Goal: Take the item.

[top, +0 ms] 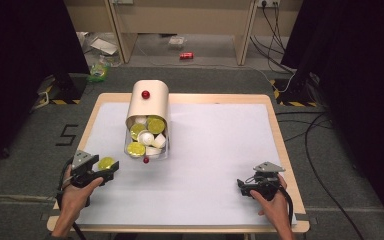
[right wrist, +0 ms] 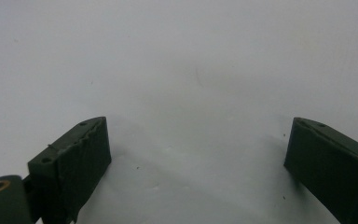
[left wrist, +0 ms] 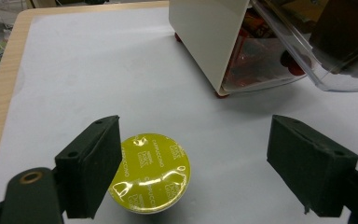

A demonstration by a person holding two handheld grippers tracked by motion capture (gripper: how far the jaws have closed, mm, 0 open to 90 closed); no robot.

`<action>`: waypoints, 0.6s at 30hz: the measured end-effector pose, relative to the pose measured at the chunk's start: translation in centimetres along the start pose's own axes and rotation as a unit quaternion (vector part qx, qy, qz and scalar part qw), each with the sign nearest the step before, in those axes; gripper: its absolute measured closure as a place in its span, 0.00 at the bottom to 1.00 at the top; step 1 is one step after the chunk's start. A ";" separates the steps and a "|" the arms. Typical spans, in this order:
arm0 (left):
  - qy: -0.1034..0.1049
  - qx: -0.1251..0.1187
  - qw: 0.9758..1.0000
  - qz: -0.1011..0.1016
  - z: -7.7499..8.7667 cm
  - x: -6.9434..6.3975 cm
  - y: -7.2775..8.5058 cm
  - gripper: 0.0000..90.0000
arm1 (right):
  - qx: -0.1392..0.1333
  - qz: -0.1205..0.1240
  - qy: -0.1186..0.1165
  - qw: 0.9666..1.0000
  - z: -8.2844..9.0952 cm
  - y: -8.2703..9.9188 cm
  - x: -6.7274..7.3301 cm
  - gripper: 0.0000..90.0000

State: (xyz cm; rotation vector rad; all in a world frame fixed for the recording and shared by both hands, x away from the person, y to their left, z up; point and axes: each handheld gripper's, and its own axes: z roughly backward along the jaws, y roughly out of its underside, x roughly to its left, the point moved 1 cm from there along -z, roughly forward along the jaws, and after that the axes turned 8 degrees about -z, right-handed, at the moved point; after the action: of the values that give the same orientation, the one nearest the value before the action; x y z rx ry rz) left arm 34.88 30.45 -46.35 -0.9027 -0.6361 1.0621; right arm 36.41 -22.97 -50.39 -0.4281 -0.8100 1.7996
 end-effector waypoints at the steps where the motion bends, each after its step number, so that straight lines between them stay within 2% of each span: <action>1: 0.000 -0.001 1.000 0.000 0.0 0.0 0.0 0.20 | 0.000 0.000 0.000 1.000 0.0 0.0 0.0 0.08; 18: 0.003 -0.013 1.000 -0.003 1.2 -1.0 -0.3 0.19 | 0.000 0.000 -0.001 1.000 0.0 0.0 0.0 0.08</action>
State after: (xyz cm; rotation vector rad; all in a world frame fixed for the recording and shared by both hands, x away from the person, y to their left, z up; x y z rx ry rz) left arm 33.65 29.85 -45.49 -0.9265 -0.6482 1.0474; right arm 36.41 -22.98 -50.39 -0.4274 -0.8108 1.8001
